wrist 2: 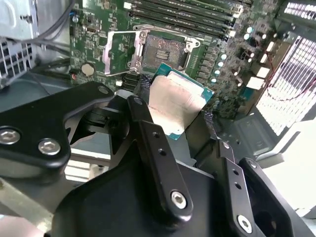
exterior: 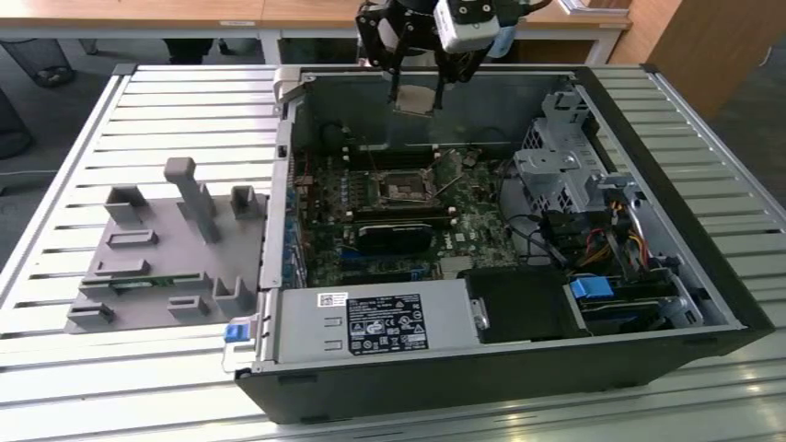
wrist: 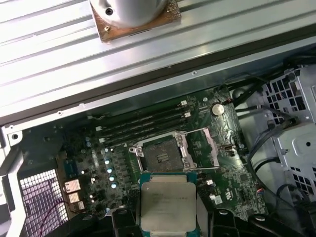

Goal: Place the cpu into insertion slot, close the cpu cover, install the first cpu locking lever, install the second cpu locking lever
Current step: 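Place the cpu into insertion slot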

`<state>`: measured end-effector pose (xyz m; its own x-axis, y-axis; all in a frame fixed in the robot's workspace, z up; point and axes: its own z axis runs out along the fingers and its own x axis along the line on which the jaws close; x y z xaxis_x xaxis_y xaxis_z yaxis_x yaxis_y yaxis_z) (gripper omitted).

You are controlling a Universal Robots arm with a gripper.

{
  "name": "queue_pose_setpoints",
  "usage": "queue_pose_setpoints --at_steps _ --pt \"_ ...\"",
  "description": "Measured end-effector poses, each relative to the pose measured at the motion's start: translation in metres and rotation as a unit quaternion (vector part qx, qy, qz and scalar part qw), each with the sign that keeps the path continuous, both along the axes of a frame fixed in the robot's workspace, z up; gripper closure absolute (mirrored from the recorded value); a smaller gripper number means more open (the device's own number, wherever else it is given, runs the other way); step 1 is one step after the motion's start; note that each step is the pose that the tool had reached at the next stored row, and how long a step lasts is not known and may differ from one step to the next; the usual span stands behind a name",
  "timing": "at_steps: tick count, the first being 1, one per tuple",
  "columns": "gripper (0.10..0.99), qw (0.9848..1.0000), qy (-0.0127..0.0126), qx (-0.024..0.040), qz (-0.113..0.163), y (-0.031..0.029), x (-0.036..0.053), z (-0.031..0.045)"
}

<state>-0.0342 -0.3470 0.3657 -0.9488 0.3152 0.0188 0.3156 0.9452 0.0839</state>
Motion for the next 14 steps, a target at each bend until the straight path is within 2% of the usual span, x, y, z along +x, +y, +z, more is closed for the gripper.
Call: queue_pose_setpoints --at_steps 4,7,11,14 --pt "0.549 0.9995 0.0000 0.0000 -0.033 0.0000 0.0000 -0.0007" --pt "0.549 0.9982 0.0000 0.0000 -0.060 0.0000 0.0000 -0.0012" --pt "0.549 0.9955 0.0000 0.0000 -0.095 0.0000 0.0000 -0.0018" --pt "0.549 0.9925 0.0000 0.0001 -0.122 0.0000 0.0000 -0.0022"
